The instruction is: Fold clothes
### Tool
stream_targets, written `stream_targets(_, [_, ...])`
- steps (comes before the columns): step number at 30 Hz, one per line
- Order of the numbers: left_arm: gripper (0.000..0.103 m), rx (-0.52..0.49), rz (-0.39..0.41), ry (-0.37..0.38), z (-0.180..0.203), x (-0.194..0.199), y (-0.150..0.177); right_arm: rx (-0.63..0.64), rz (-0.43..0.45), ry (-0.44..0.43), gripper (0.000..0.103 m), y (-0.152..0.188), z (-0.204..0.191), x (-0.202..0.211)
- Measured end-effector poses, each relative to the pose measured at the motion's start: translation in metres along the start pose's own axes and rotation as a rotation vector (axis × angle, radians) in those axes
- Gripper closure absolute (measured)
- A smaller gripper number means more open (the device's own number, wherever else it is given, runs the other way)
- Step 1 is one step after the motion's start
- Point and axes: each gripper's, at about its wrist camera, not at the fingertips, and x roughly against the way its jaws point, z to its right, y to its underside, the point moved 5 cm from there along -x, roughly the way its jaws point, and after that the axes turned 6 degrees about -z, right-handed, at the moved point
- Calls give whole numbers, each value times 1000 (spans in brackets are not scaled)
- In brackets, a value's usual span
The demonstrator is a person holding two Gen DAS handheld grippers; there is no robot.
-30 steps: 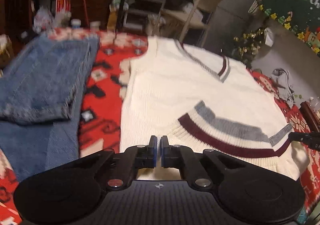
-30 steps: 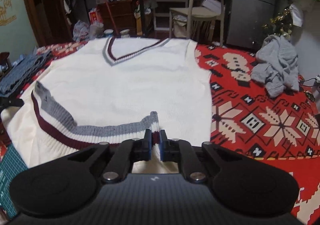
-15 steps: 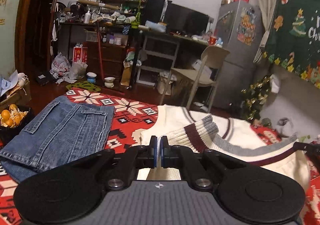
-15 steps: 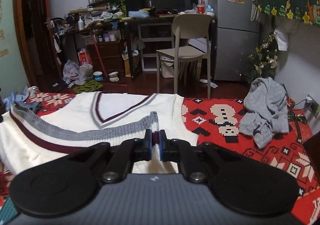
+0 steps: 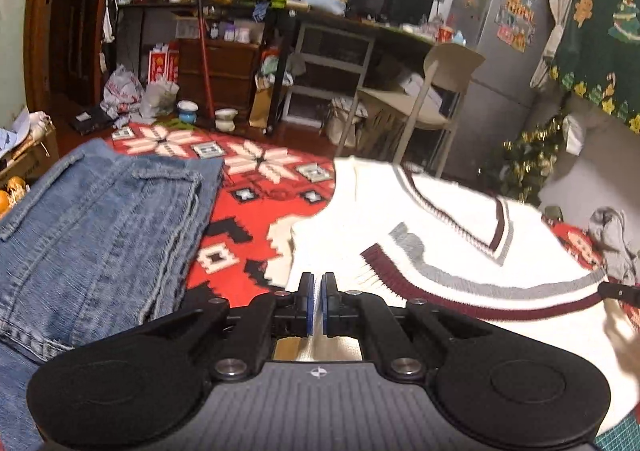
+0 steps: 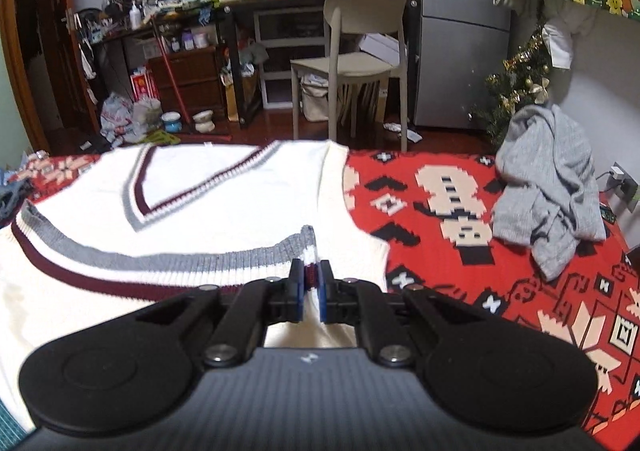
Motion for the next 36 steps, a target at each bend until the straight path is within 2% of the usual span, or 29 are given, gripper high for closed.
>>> stream_targets(1, [91, -8, -22, -18, 0, -1, 3, 1, -6, 13, 92, 2, 1, -2])
stream_targets(3, [88, -15, -41, -48, -3, 1, 7, -17, 9, 16, 71, 4, 8, 3])
stream_targets(4, [87, -7, -37, -54, -6, 6, 7, -33, 21, 14, 70, 4, 11, 7])
stream_targets(8, [64, 65, -27, -49, -22, 30, 8, -131, 15, -23, 63, 6, 31, 37])
stream_targets(12, [58, 185, -46, 11, -41, 53, 12, -274, -26, -66, 61, 17, 53, 69])
stream_targets(17, [58, 315, -103, 63, -55, 73, 25, -389, -115, -82, 61, 45, 63, 94])
stream_targets(20, [58, 411, -183, 94, -61, 75, 40, -487, -167, -107, 61, 63, 69, 98])
stream_targets(23, [58, 451, -240, 109, -61, 71, 48, -591, -195, -150, 61, 76, 73, 96])
stream_targets(27, [55, 427, -258, 114, -52, 66, 49, -673, -246, -164, 60, 90, 75, 83])
stream_targets(32, [52, 489, -243, 152, -56, 60, 51, -703, -263, -178, 59, 96, 72, 71])
stream_targets(34, [55, 500, -240, 158, -57, 59, 50, -707, -263, -185, 64, 96, 72, 67])
stream_targets(35, [64, 499, -239, 160, -57, 59, 50, -701, -268, -174, 80, 97, 72, 66])
stream_targets(36, [75, 497, -245, 166, -57, 58, 50, -695, -274, -163, 91, 97, 72, 65])
